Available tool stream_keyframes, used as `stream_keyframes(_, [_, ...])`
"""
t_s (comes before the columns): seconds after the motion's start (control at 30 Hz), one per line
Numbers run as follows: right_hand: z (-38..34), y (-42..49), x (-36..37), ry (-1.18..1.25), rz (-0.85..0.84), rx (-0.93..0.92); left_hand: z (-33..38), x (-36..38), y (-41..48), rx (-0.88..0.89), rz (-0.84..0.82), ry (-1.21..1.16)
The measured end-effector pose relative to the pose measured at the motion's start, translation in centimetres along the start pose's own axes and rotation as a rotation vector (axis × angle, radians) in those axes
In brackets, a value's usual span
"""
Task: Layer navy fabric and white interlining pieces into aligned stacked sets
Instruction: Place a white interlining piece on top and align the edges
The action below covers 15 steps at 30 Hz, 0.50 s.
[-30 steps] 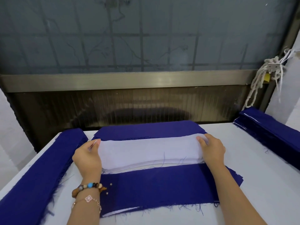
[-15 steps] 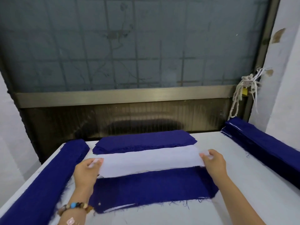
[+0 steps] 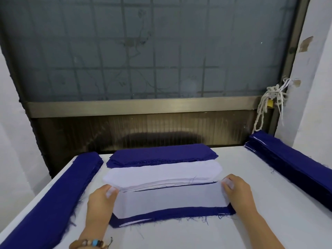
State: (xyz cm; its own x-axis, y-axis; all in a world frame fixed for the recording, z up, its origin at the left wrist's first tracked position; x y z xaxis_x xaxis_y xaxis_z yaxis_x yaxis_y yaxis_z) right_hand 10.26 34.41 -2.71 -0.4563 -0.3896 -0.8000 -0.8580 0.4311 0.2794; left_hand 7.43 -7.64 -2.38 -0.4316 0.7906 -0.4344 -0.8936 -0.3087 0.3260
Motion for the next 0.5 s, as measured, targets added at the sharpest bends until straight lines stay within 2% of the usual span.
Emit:
stream_keyframes(0.1, [-0.1,0.0,0.0,-0.069,0.004,0.015,0.0,0.1,-0.2,-0.043,0.017,0.044])
stream_keyframes(0.23, [-0.1,0.0,0.2,-0.085,0.000,0.033,-0.1,0.9,0.3,-0.082,-0.073,0.160])
stream_keyframes(0.37, [0.7,0.1,-0.1,0.058,0.035,0.091,-0.3,-0.3,0.2,-0.091,0.033,-0.041])
stream_keyframes(0.5, [0.9,0.1,0.1,0.055,0.030,0.097,-0.5,-0.5,0.3,-0.106,0.025,0.022])
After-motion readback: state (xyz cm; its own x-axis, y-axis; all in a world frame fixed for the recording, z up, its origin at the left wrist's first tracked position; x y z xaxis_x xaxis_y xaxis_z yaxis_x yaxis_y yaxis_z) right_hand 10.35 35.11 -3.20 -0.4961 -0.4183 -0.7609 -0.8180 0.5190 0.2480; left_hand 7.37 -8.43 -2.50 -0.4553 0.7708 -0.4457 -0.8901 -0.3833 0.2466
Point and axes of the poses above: each hand's wrist, its own y-axis towards the middle knuckle, its own x-axis out of the palm, z = x × y, the point moved 4 cm from there along y, towards the middle knuckle, and after that the axes turned 14 degrees about -y, right-handed, at the moved point
